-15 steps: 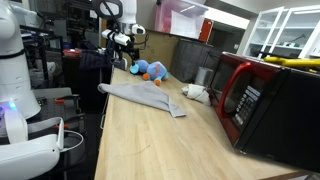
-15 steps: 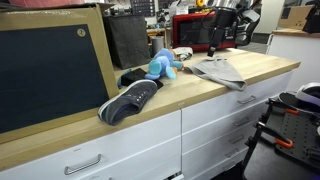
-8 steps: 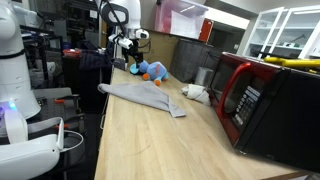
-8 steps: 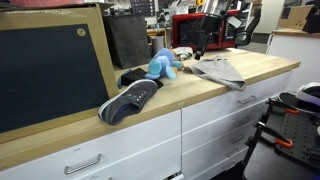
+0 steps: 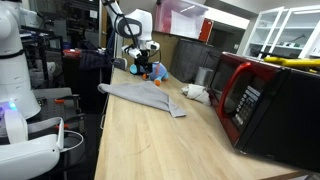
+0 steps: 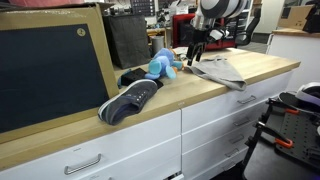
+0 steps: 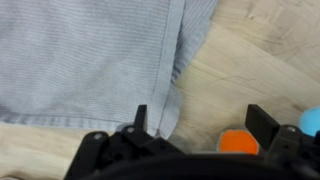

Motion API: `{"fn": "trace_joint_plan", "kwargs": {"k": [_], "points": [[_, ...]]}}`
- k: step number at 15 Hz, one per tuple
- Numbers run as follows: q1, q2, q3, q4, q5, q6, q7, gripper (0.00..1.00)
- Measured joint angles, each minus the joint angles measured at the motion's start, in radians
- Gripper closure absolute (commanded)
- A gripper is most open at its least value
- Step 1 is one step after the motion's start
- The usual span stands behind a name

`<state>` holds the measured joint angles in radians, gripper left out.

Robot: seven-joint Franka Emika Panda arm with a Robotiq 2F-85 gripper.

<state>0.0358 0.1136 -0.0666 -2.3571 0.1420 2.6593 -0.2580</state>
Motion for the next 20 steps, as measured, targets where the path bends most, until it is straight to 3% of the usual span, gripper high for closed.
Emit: {"fn": "trace_joint_plan", "kwargs": {"k": [9, 20], "points": [[-0.059, 0.198, -0.007, 0.216, -0.071, -0.085, 0.197, 0.00], [-0.104, 0.228, -0.008, 0.334, -0.077, -0.310, 0.225, 0.00]]}}
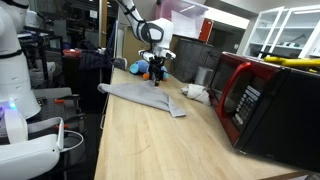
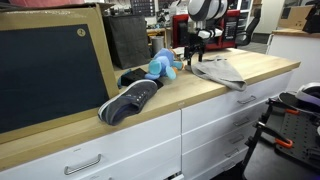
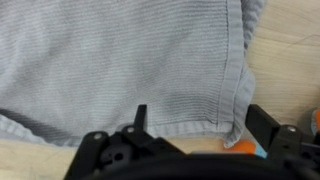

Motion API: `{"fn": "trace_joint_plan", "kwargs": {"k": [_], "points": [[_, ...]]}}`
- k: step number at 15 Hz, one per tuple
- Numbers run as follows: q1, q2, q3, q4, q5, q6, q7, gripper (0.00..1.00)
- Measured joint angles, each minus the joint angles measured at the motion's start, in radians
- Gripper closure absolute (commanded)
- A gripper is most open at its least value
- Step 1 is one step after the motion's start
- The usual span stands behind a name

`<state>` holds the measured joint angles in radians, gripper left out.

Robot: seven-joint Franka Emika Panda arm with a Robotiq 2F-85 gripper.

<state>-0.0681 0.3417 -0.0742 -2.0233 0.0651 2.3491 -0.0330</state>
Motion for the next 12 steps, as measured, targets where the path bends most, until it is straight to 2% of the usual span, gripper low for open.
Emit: {"fn": "trace_joint_plan", "kwargs": {"k": [5, 12], "points": [[-0.008, 0.000, 0.008, 0.024, 0.039, -0.035, 0.000, 0.00], [-0.018, 0.004, 0.004, 0.029, 0.031, -0.053, 0.000, 0.00]]}}
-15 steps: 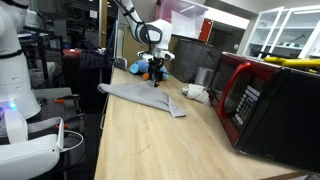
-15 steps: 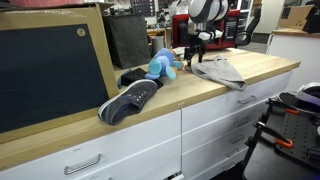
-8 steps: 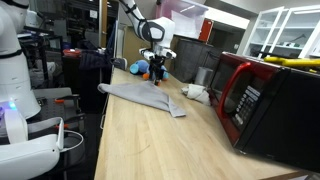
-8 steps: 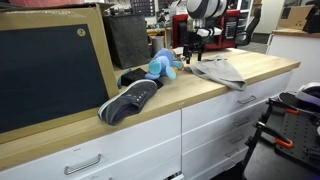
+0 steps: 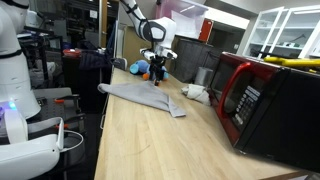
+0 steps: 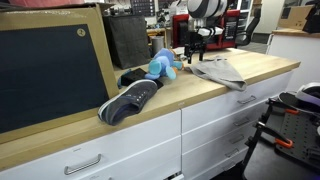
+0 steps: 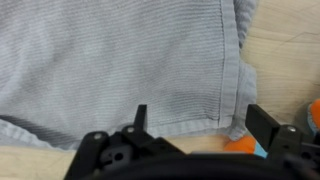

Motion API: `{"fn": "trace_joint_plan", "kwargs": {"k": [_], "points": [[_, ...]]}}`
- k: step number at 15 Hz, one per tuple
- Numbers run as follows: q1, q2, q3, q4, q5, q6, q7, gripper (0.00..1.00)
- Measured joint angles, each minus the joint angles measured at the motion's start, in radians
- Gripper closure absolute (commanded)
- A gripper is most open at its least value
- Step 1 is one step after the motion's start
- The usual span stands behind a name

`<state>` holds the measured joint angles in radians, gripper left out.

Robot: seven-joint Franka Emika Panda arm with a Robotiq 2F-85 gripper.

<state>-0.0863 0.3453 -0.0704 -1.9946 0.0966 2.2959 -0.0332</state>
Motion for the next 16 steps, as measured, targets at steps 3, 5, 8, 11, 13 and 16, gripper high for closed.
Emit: {"fn": "trace_joint_plan", "kwargs": {"k": [3, 5, 8, 11, 13, 16], "points": [[0.002, 0.013, 0.000, -0.001, -0.014, 0.000, 0.000, 0.00], [0.005, 0.026, 0.000, -0.001, -0.019, 0.001, 0.000, 0.00], [0.009, 0.042, 0.001, -0.001, -0.021, 0.001, 0.000, 0.00], [0.009, 0.045, 0.001, -0.001, -0.021, 0.001, 0.000, 0.00], [0.009, 0.045, 0.001, 0.000, -0.021, 0.001, 0.000, 0.00], [0.009, 0.044, -0.001, 0.002, -0.029, 0.001, 0.000, 0.00]]}}
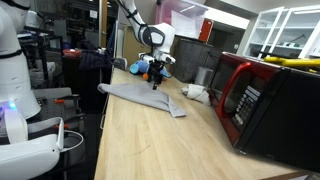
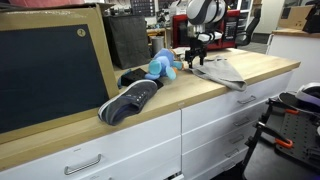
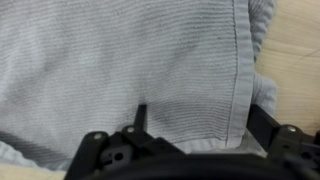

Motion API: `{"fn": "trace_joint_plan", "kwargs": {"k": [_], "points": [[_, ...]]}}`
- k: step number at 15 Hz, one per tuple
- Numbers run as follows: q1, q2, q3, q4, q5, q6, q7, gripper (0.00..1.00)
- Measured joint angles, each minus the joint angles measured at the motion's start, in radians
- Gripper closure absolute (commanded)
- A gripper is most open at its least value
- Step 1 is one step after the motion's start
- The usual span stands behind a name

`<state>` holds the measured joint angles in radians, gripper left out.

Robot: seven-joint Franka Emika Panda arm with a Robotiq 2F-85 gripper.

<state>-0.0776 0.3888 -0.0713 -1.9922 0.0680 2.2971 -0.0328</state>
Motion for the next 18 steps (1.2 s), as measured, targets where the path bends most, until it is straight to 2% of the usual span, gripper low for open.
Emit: {"fn": "trace_joint_plan", "kwargs": {"k": [1, 3, 11, 13, 18], "points": [[0.000, -0.001, -0.001, 0.000, -0.011, 0.000, 0.000, 0.25], [0.000, -0.004, -0.003, 0.000, -0.030, 0.000, 0.000, 0.34], [0.002, -0.009, 0.000, -0.003, -0.056, -0.001, 0.000, 0.97], [0.002, -0.013, 0.002, -0.005, -0.056, -0.001, -0.001, 1.00], [-0.002, -0.027, 0.001, -0.005, -0.056, -0.001, -0.003, 1.00]]}}
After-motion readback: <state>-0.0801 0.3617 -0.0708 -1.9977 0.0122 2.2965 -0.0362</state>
